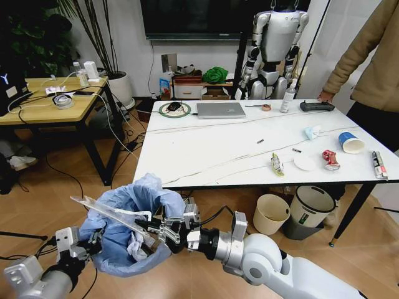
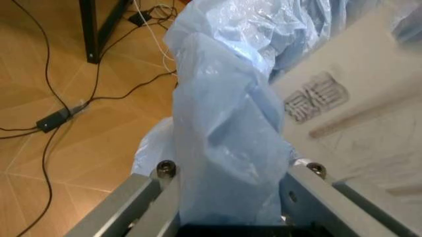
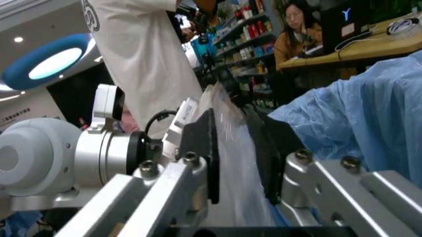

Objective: Pick up the trash bin and place the trash from the table into it.

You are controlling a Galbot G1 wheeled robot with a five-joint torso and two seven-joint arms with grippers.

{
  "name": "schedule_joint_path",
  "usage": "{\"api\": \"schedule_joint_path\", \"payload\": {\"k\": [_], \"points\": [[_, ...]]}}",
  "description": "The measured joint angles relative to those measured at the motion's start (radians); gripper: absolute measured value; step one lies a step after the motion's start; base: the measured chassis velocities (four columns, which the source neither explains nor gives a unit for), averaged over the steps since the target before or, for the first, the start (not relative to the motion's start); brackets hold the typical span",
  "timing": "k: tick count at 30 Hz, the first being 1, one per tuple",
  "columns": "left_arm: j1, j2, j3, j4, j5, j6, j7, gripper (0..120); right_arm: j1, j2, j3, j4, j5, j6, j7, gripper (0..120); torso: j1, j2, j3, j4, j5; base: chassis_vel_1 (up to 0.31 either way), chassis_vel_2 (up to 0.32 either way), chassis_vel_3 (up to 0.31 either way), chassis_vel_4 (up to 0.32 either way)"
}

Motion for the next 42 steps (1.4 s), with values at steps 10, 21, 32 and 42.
{"api": "schedule_joint_path", "payload": {"k": [10,21,32,42], "points": [[0.001,-0.004,0.003,-0.001,0.003,0.000,0.000,0,-0.023,-0.006,0.019,0.003,-0.016,0.005,0.000,60,0.000,0.000,0.000,-0.0001,0.0000,0.000,0.000,0.000,0.000],[0.008,-0.002,0.009,-0.007,-0.083,0.019,-0.039,0,-0.017,-0.001,0.042,0.006,-0.015,0.008,0.007,96,0.000,0.000,0.000,0.0000,0.0000,0.000,0.000,0.000,0.000],[0.008,0.012,0.017,-0.005,-0.060,0.022,-0.035,0,-0.049,-0.017,0.064,0.032,-0.158,0.046,0.048,100,0.000,0.000,0.000,-0.0001,0.0001,0.000,0.000,0.000,0.000],[0.014,0.011,0.025,0.002,-0.069,0.074,-0.140,0,-0.041,-0.020,0.053,0.029,-0.174,0.058,0.072,100,0.000,0.000,0.000,0.0000,0.0000,0.000,0.000,0.000,0.000]]}}
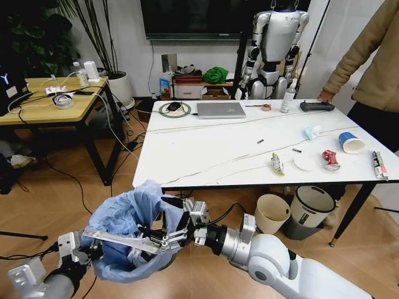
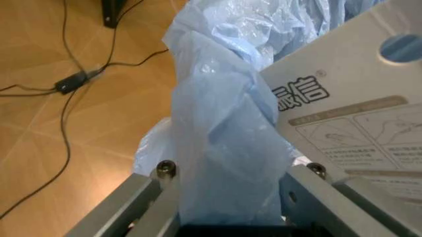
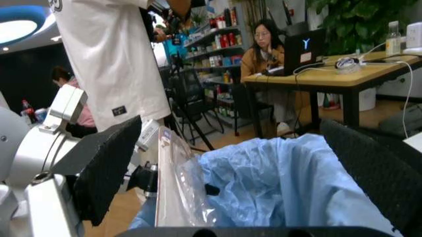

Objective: Pick up the trash bin and place the trash from the table into it.

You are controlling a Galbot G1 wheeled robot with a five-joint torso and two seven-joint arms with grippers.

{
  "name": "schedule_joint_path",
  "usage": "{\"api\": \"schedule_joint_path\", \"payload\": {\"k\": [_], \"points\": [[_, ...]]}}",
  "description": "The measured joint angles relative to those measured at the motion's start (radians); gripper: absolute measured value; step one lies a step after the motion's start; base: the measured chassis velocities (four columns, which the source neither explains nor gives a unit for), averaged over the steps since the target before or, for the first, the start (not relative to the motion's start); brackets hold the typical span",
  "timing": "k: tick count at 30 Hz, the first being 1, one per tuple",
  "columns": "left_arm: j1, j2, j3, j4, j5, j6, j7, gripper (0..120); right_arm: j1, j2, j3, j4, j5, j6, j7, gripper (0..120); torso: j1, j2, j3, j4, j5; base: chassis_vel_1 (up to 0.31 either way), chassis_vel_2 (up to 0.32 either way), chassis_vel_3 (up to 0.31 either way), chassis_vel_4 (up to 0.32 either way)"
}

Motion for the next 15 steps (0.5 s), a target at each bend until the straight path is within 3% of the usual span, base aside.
{"api": "schedule_joint_path", "payload": {"k": [7,15], "points": [[-0.002,0.026,-0.011,0.006,-0.028,0.030,-0.025,0,0.013,-0.009,0.026,0.001,0.024,0.000,0.006,100,0.000,0.000,0.000,0.0000,0.0001,0.000,0.000,0.000,0.000],[-0.025,0.047,-0.016,0.024,-0.024,0.030,-0.024,0,0.003,-0.032,0.153,0.007,0.063,0.001,0.008,100,0.000,0.000,0.000,0.0000,0.0002,0.000,0.000,0.000,0.000]]}}
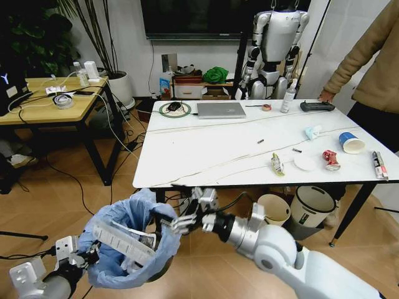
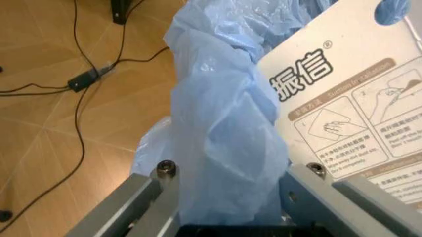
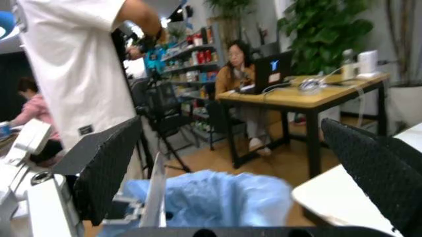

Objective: Pick up the trash bin and place the trash from the table into it.

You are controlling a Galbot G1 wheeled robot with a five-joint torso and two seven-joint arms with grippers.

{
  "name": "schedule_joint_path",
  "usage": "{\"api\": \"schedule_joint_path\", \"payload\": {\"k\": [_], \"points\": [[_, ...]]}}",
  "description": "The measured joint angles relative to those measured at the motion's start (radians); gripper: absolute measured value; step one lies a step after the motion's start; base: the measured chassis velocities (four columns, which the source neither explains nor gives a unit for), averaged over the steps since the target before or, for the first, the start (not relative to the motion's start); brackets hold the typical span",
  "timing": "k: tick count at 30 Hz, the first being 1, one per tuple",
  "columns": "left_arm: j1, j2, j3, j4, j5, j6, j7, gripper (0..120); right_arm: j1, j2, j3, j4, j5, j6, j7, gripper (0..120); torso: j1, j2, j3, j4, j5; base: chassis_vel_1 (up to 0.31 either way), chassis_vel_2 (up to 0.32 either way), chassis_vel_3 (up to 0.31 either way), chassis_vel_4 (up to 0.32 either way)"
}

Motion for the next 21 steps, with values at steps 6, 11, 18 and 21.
{"api": "schedule_joint_path", "payload": {"k": [6,11,18,21], "points": [[-0.015,0.010,0.021,0.007,0.021,-0.008,0.024,0,-0.048,-0.029,0.141,0.012,0.022,-0.014,0.035,100,0.000,0.000,0.000,0.0001,0.0001,0.000,0.000,0.000,0.000],[-0.028,0.016,0.034,0.014,0.037,-0.017,0.038,0,-0.102,-0.049,0.257,0.016,0.067,-0.042,0.092,100,0.000,0.000,0.000,0.0000,-0.0001,0.000,0.000,0.000,0.000],[-0.041,0.036,0.068,0.034,0.120,-0.045,0.119,0,-0.257,-0.052,0.516,-0.047,0.044,-0.040,0.223,100,0.000,0.000,0.000,0.0002,0.0000,0.000,0.000,0.000,0.000],[-0.055,0.044,0.084,0.065,0.198,-0.077,0.195,0,-0.342,-0.010,0.636,-0.095,-0.008,-0.025,0.217,100,0.000,0.000,0.000,-0.0001,0.0003,0.000,0.000,0.000,0.000]]}}
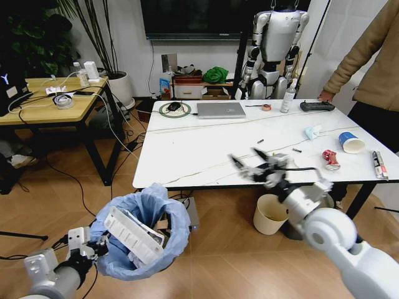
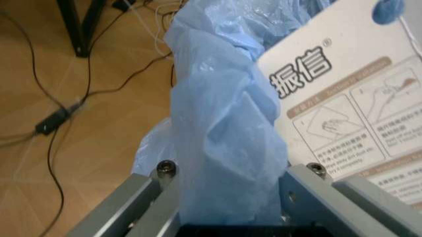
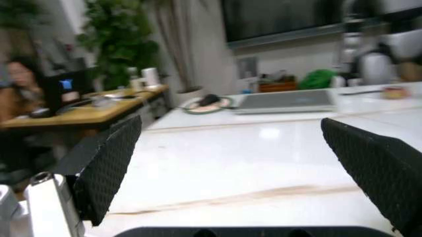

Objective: Pick up the trash bin and place the trash from the table into it.

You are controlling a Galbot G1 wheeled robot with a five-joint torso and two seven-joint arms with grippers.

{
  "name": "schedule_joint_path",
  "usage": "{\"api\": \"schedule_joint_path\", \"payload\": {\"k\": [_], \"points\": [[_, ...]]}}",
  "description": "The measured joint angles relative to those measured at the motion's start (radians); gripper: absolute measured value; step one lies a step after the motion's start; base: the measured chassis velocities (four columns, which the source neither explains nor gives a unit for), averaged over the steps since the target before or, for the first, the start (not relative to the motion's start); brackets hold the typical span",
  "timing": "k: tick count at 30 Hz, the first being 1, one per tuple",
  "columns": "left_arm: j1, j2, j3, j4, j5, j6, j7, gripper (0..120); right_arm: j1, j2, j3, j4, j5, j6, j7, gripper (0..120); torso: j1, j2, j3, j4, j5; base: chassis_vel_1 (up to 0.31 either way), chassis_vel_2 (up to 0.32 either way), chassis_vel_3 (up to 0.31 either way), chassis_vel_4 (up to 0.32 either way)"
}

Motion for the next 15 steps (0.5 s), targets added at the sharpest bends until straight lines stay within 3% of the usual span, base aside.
{"api": "schedule_joint_path", "payload": {"k": [4,8,10,15], "points": [[-0.012,0.009,0.021,0.021,0.033,-0.019,0.037,0,-0.051,0.032,0.070,-0.029,-0.043,0.036,-0.047,100,0.000,0.000,0.000,-0.0001,0.0001,0.000,0.000,0.000,0.000],[-0.059,0.019,0.080,0.095,0.038,-0.022,0.029,0,-0.168,0.101,0.234,-0.076,-0.108,0.070,-0.145,100,0.000,0.000,0.000,-0.0001,-0.0002,0.000,0.000,0.000,0.000],[-0.062,0.017,0.085,0.102,0.036,-0.023,0.027,0,-0.177,0.109,0.249,-0.083,-0.116,0.074,-0.160,100,0.000,0.000,0.000,-0.0002,-0.0001,0.000,0.000,0.000,0.000],[-0.069,0.011,0.115,0.140,0.021,-0.026,0.023,0,-0.255,0.220,0.348,-0.130,-0.196,0.136,-0.234,100,0.000,0.000,0.000,0.0001,-0.0004,0.000,0.000,0.000,0.000]]}}
